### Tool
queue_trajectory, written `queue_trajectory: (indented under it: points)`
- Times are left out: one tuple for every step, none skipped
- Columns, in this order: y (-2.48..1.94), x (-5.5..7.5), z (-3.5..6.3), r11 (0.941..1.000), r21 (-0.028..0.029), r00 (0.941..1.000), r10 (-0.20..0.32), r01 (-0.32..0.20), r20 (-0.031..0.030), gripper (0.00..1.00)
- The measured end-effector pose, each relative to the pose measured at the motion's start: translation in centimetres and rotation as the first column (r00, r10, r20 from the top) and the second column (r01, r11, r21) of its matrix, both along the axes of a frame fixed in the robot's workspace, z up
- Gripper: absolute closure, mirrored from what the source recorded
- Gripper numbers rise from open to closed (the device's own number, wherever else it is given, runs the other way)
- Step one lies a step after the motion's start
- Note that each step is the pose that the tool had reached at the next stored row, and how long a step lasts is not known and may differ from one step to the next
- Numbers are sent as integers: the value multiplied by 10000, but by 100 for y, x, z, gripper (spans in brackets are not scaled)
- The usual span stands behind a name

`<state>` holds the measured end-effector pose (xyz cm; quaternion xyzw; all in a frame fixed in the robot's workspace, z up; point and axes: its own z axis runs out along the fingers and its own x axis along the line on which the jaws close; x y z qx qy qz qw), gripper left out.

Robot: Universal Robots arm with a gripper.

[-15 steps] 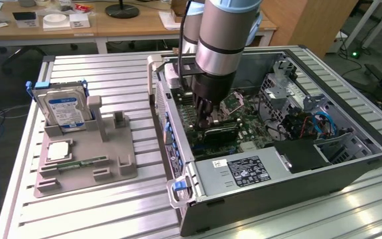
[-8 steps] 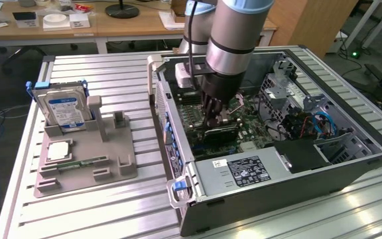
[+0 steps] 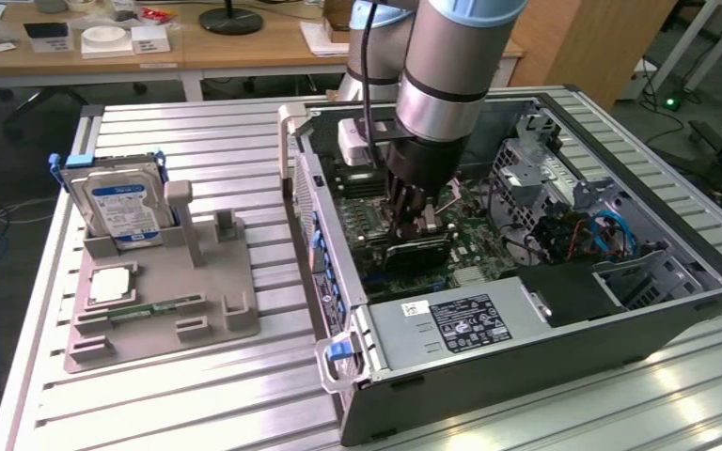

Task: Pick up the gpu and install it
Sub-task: 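Press down on the gpu until it lock into place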

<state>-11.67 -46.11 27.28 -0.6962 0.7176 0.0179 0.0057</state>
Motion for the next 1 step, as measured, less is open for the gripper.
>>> queue_trajectory:
  points:
    - [0,0,0,10000,0,10000,0,0,0,89]
